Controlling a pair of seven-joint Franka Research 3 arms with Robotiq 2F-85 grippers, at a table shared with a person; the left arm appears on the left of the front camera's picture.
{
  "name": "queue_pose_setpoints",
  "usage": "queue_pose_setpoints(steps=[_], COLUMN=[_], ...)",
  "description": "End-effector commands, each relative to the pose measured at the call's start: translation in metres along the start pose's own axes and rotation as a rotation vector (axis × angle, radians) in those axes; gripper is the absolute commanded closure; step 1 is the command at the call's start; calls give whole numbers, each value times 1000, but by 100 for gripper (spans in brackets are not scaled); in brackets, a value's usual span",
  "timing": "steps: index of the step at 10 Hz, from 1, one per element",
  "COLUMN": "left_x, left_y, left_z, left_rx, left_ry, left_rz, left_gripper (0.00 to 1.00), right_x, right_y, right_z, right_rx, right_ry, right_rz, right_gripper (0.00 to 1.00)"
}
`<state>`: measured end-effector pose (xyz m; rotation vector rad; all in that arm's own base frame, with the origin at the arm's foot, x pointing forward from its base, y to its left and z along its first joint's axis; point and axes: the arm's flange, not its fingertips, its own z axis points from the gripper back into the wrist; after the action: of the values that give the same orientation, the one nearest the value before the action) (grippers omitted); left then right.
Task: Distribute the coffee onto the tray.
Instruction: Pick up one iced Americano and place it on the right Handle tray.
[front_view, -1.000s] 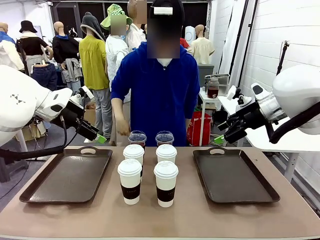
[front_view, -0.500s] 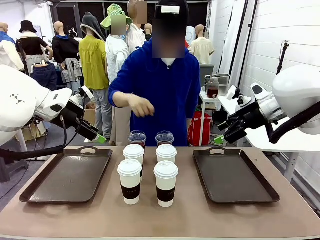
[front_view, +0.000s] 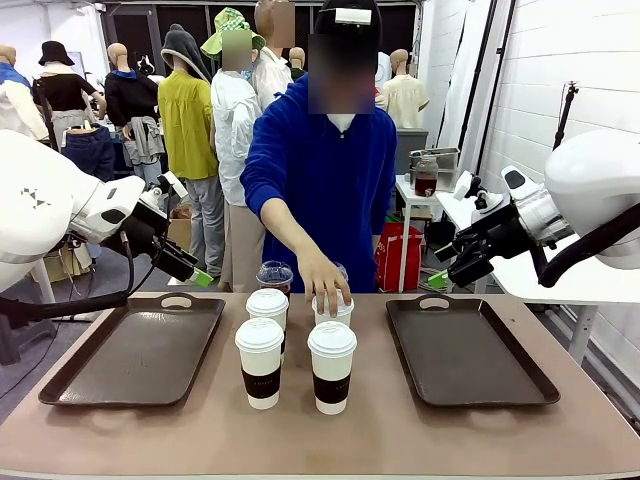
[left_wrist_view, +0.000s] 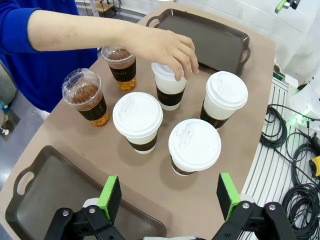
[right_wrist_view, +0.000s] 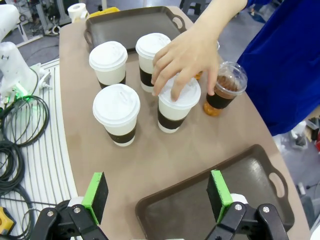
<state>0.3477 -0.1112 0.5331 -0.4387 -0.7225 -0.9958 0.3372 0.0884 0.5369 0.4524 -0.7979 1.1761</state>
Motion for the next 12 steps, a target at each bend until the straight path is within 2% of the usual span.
queue_pose_setpoints(steps=[1,8,9,12], left_x=[-1,-1,-1,-1], left_y=[2,2,2,2], left_z=[0,0,0,0], left_rx=[-16,-16,-16,-16], left_ry=[-12,-12,-12,-12], left_rz=[-3,-3,-3,-3], left_gripper=[0,0,0,0], right_x=[0,0,0,13], right_y=[-4,-4,0,-43], right_z=[-3,-3,0,-5], right_rx=[18,18,0,76], right_ry=[-24,-24,0,54], right_rz=[11,11,0,23], right_gripper=[0,0,0,0])
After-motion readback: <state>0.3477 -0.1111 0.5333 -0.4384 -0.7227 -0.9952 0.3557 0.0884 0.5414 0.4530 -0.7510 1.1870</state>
